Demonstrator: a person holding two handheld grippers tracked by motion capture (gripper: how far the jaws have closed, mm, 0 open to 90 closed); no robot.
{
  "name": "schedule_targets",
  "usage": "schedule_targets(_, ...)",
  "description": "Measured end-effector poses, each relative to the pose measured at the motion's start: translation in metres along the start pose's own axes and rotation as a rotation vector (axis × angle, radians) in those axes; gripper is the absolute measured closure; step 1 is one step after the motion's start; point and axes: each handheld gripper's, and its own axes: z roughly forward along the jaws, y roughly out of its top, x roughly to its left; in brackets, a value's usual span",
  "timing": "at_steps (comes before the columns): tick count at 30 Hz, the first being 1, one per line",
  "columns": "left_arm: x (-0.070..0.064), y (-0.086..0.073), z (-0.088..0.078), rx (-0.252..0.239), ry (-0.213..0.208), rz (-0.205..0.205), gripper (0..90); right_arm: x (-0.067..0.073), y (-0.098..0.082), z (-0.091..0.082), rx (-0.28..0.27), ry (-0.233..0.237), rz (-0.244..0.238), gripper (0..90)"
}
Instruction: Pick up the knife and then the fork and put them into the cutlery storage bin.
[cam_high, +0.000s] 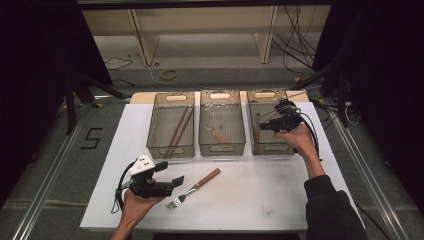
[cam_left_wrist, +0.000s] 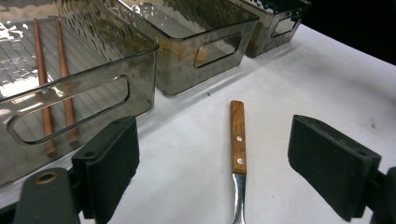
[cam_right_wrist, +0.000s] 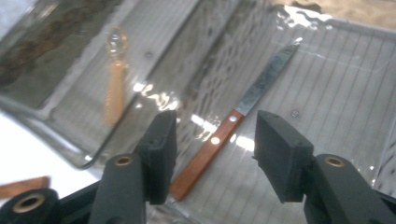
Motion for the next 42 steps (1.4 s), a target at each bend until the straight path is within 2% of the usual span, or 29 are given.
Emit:
schedule_targets(4,-0.001,0.003,0.003,0.029,-0.009,-0.005,16.6,0.012,-0.005,-0.011,-0.019,0.029,-0.043,43.6)
schedule_targets(13,-0.004,0.010,0.018,0.173,-0.033,-0.014,19.1,0.039,-0.027,-0.028,-0.054,0.097,-0.138,39.4)
schedule_targets(15,-0.005,0.011,0.022,0.216,-0.031,-0.006,19.7,0.044,-0.032,-0.031,-0.057,0.113,-0.148,39.1)
schedule_targets(22,-0.014,0.014,0.037,0.307,-0.035,0.024,24.1,0.059,-0.052,-0.035,-0.051,0.140,-0.187,37.9)
schedule_targets(30,-0.020,0.015,0.053,0.405,-0.039,0.058,29.8,0.067,-0.069,-0.034,-0.036,0.165,-0.203,36.8)
schedule_targets(42,-0.029,0.019,0.073,0.490,-0.037,0.113,41.4,0.068,-0.085,-0.033,-0.006,0.179,-0.212,36.8)
